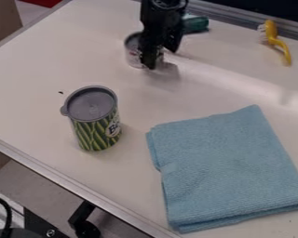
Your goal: Move the silver can to the left side of the table
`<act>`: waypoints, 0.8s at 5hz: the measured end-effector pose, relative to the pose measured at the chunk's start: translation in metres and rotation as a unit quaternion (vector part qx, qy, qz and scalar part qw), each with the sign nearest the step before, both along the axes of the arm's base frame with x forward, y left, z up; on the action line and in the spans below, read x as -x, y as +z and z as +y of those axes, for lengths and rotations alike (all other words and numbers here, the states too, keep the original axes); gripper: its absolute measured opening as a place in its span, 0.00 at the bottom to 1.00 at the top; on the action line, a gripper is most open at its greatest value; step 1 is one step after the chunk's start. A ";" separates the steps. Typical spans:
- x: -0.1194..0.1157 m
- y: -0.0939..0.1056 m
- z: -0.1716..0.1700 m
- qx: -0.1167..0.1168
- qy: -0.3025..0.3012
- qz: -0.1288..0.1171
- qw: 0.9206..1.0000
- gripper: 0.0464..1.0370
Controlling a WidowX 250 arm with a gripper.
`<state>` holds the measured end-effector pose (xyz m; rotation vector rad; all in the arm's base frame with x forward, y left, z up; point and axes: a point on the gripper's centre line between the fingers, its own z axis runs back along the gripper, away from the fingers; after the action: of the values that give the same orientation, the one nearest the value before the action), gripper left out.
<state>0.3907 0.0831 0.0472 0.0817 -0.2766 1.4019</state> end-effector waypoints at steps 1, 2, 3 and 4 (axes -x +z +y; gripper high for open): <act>0.003 0.000 0.019 0.010 -0.019 0.001 1.000 0.96; 0.005 0.000 0.043 0.001 -0.024 -0.008 1.000 0.96; 0.011 0.002 0.066 0.010 -0.032 -0.005 0.999 0.96; 0.012 0.008 0.083 0.018 -0.031 -0.016 0.999 0.96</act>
<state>0.3785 0.1665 0.0555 0.0200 -0.2782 1.3478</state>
